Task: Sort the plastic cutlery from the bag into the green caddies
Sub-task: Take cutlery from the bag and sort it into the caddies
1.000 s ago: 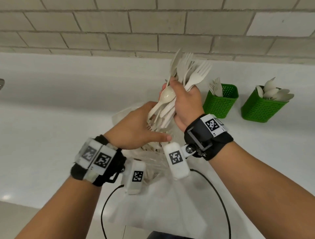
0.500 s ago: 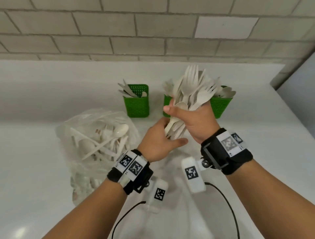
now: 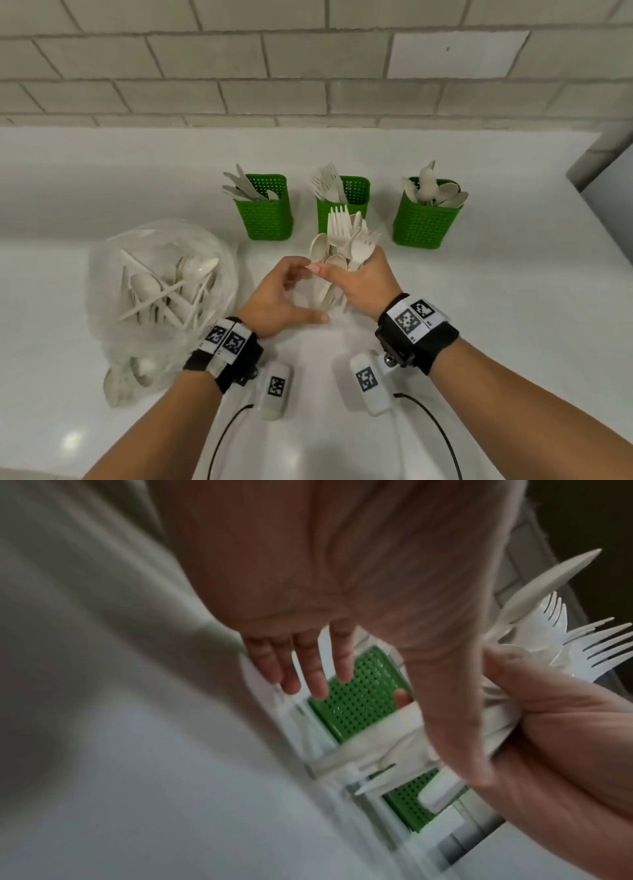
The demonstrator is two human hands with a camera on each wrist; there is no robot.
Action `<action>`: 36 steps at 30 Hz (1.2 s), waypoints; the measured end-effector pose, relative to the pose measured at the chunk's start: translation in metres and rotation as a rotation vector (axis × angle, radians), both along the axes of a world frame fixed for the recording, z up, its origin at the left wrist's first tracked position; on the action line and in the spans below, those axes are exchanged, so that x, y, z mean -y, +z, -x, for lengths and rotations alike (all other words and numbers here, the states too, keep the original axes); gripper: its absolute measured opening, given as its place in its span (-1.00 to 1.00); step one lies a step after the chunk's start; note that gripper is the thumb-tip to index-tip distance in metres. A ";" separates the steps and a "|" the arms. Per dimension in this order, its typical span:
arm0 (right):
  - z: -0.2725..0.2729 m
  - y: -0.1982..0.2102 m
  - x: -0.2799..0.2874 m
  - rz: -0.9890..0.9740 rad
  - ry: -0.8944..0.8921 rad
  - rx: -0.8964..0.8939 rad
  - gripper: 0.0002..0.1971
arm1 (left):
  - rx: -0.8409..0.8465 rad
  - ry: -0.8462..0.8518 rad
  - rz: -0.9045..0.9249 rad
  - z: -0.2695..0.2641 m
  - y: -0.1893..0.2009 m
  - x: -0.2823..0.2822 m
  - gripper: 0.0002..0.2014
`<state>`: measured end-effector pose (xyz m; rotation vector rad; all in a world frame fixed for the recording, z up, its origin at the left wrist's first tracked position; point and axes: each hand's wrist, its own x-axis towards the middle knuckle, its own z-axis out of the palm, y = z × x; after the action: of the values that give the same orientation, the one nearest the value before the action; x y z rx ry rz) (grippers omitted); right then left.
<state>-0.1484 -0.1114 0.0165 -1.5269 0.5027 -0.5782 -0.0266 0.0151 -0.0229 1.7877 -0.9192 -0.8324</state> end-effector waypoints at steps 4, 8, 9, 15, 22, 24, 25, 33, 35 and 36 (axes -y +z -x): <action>-0.007 -0.005 0.006 -0.016 0.009 -0.008 -0.76 | -0.007 -0.089 0.080 0.016 0.016 0.019 -0.13; -0.012 -0.013 0.009 -0.032 0.055 -0.035 -0.81 | -0.054 0.054 0.190 0.030 0.005 0.040 -0.39; -0.012 -0.014 0.010 -0.044 0.067 -0.020 -0.82 | -0.043 0.065 0.179 0.027 0.002 0.043 -0.41; -0.005 -0.016 0.012 0.122 0.292 -0.167 -0.83 | 0.033 0.123 0.195 0.032 0.010 0.054 -0.73; 0.015 0.001 0.022 0.174 0.353 -0.329 -0.56 | -0.320 0.081 0.208 0.025 0.019 0.050 -0.81; 0.019 0.008 0.028 0.051 0.280 -0.313 -0.61 | -0.471 0.080 0.231 0.021 0.020 0.047 -0.77; 0.020 0.012 0.029 0.042 0.213 -0.294 -0.67 | -0.521 0.053 0.239 0.021 0.023 0.046 -0.72; 0.012 0.004 0.022 0.117 0.000 -0.329 -0.83 | -0.535 0.028 0.206 0.026 0.030 0.043 -0.62; 0.014 0.003 0.022 0.133 -0.002 -0.349 -0.85 | -0.550 0.040 0.195 0.026 0.029 0.039 -0.62; 0.015 0.003 0.022 0.128 0.003 -0.341 -0.84 | -0.568 0.049 0.191 0.027 0.029 0.038 -0.61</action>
<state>-0.1635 -0.1338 0.0193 -1.7597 0.7347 -0.3525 -0.0532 -0.0229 0.0058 1.2978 -0.5552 -1.1035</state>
